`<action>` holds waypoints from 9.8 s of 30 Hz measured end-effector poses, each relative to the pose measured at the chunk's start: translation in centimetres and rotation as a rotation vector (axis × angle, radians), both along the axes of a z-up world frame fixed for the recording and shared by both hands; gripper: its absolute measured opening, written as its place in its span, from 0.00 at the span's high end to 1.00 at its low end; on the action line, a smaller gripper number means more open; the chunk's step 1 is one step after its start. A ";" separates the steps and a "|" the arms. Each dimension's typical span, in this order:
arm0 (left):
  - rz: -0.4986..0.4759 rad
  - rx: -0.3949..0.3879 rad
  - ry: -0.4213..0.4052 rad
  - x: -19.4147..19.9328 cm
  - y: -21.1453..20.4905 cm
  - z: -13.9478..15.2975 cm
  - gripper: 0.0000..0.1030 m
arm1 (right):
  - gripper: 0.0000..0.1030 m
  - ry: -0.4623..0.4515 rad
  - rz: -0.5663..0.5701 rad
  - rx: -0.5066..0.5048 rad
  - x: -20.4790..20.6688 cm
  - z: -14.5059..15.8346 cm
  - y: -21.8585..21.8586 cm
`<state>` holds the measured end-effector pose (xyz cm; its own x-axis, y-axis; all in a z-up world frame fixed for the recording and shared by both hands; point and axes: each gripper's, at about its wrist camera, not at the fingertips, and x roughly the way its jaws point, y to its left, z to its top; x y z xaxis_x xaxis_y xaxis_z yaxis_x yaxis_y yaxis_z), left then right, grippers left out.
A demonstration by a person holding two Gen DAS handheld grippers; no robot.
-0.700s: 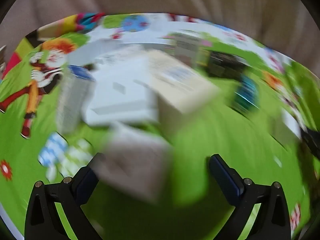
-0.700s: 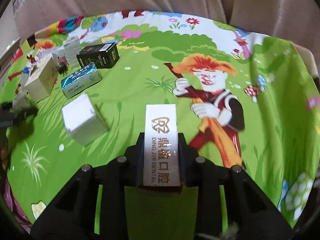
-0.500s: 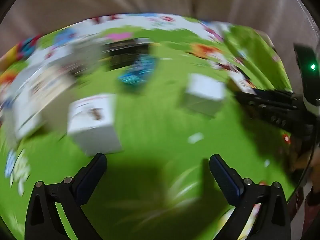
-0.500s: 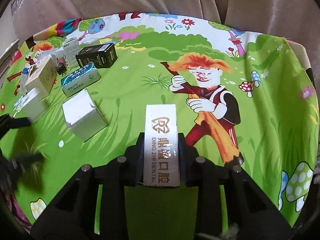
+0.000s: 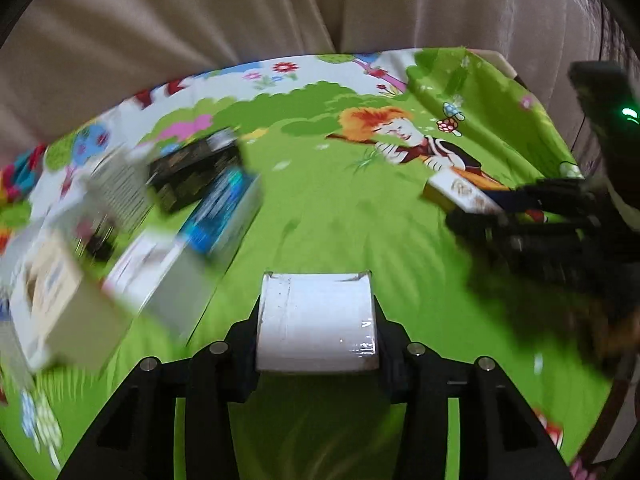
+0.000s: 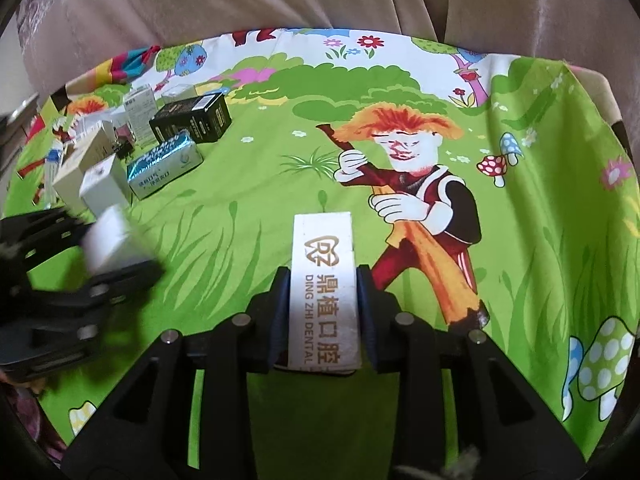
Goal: Organize rigid objects
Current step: 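Lift the white dental box with the right tool while the left tool lifts a white box, then carry both held boxes over to the purple-rimmed storage box, then open the right tool and the left tool to drop both boxes inside, then return to the table and grasp the white saxophone music box with the right tool, then grasp the blue-green packet with the left tool, then lift both held items and carry them toward the purple-rimmed storage box, then lower into the storage box and open the left tool while the right tool releases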
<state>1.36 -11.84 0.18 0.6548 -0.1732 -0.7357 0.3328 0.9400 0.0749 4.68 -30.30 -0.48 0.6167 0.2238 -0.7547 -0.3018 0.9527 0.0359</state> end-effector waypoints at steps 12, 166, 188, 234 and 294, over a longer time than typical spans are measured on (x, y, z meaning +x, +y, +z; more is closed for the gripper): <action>0.074 -0.087 0.022 -1.7 3.4 0.5 0.55 | 0.62 -0.008 -0.001 -0.023 0.0 -0.1 0.2; -0.099 0.054 0.106 10.9 1.1 0.6 0.00 | 0.56 0.004 0.035 0.002 -3.0 0.0 2.0; -0.113 -0.014 0.053 8.1 -4.5 0.8 0.67 | 0.56 0.007 0.038 -0.006 -2.7 0.0 2.2; 0.174 -0.108 -0.309 -9.0 1.7 10.9 0.67 | 0.57 -0.468 -0.148 0.138 -12.5 8.6 1.9; 0.962 -0.206 -0.310 -34.7 30.1 6.5 0.67 | 0.57 -0.513 0.923 0.133 -30.8 13.9 34.7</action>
<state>-33.34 18.21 6.69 0.7389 0.4206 -0.5263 -0.5734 0.8028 -0.1634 -26.07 4.41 13.40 0.4033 0.8288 -0.3879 -0.9140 0.3447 -0.2138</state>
